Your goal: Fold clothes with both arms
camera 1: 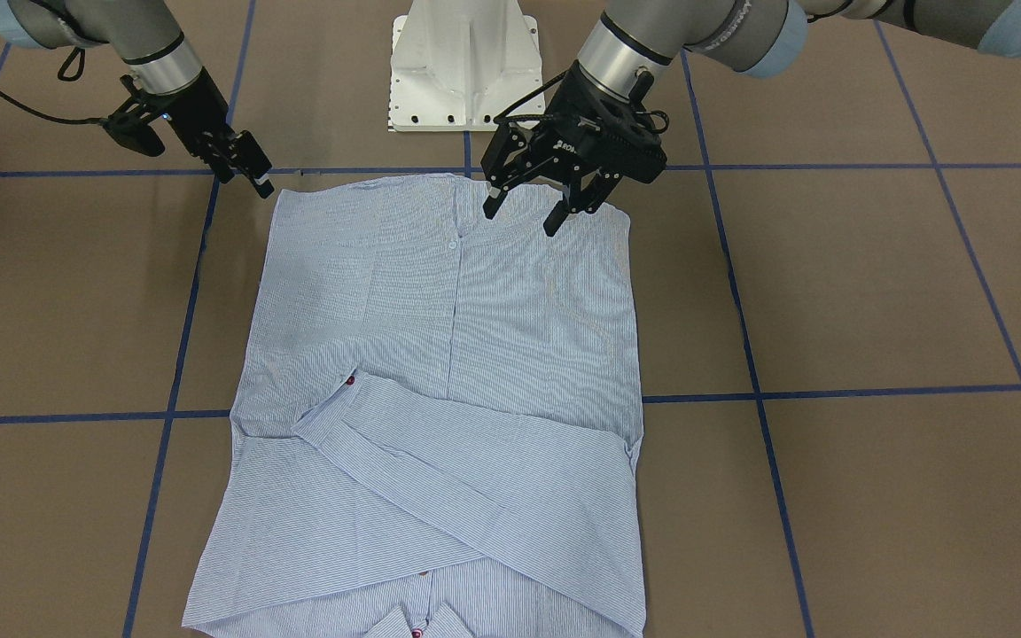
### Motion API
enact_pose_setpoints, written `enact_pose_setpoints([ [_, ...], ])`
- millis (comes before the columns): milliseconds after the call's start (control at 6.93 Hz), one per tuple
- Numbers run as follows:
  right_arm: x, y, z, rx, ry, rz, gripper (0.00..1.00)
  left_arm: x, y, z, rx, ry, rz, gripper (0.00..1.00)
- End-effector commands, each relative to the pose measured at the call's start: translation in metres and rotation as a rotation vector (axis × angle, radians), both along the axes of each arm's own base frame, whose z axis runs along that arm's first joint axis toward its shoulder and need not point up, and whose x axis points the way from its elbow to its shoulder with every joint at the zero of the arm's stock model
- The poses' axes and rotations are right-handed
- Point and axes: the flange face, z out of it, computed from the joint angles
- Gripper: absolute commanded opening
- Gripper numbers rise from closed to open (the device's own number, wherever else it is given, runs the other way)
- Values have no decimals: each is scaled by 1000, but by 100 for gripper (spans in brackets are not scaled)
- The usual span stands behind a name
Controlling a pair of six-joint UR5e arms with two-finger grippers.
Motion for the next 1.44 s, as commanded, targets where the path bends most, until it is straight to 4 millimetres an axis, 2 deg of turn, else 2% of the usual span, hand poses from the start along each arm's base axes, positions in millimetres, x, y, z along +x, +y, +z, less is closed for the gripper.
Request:
enact_pose_setpoints([
  [0,-39,23,-12,-28,44,6,89,-4,1,-1,4,3,-6,83],
  [144,-58,19,-22,-26,94,17,85,-3,1,4,-1,-3,-6,83],
  [289,-65,17,-30,-28,111,20,77,-3,1,9,-5,-10,-6,83],
  [722,-59,13,-23,-27,128,34,62,-7,2,8,-8,-5,-11,84],
  [1010,-59,11,-18,-20,159,48,60,-8,2,15,-14,-14,-12,84],
  [1299,-63,12,-23,-19,173,46,55,-9,3,14,-13,-12,-12,84],
])
